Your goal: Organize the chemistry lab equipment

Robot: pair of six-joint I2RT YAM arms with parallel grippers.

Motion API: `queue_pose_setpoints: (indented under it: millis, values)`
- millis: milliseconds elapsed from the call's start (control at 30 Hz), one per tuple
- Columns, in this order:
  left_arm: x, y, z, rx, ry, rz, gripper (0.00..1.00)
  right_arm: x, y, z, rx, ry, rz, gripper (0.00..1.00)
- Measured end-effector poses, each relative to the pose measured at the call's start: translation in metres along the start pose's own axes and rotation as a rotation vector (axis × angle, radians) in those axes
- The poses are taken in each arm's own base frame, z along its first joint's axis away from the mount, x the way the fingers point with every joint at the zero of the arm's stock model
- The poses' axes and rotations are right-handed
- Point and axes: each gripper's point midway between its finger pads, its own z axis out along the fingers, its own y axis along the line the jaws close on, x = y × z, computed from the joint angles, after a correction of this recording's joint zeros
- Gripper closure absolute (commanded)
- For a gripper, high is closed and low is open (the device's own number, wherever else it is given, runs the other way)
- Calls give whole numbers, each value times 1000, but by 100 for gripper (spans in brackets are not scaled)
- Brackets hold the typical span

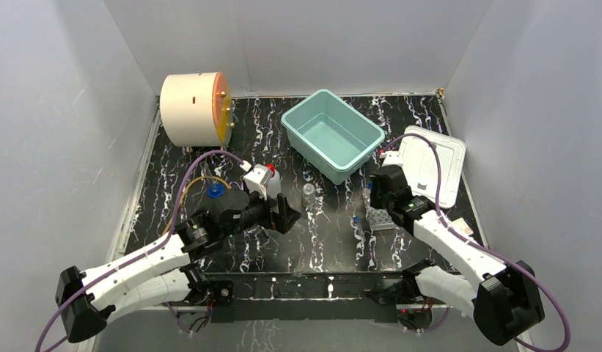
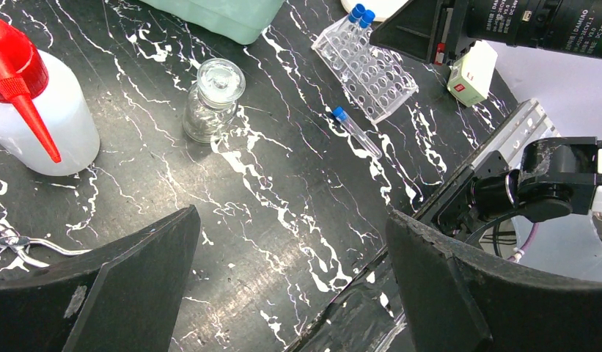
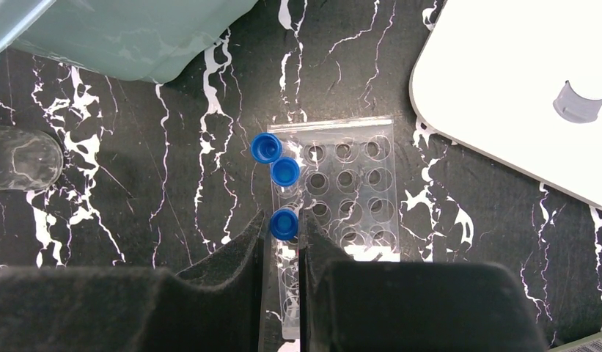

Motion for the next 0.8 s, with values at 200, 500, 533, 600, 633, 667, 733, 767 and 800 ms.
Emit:
queue_pose_setpoints:
  millis: [200,500,533,600,633,667,733,767,800]
  values:
    - [0,0,0,-1,-1,0,2,3,0,-1,-4,0,1,79]
    - [0,1,0,-4,-2,0,2,1,-1,-4,-12,-18,1,80]
    - [0,1,0,-4,-2,0,2,2,-1,-3,-9,-18,1,80]
    - [0,1,0,-5,-3,0,2,4,-1,-3,-7,-16,-4,81]
    - [-1,1,0,-6,-4,0,2,4,-1,-3,-5,-17,-5,81]
    - [-1,1,0,-7,-4,0,2,4,-1,-2,-3,-18,-8,81]
    - [-1,1,0,-7,-6,0,2,6,-1,-1,4,-23,-14,81]
    - [-1,1,0,-8,-7,0,2,7,-1,0,6,-26,-15,81]
    - [-2,2,-1,-8,-8,0,2,6,-1,0,8,-32,-18,81]
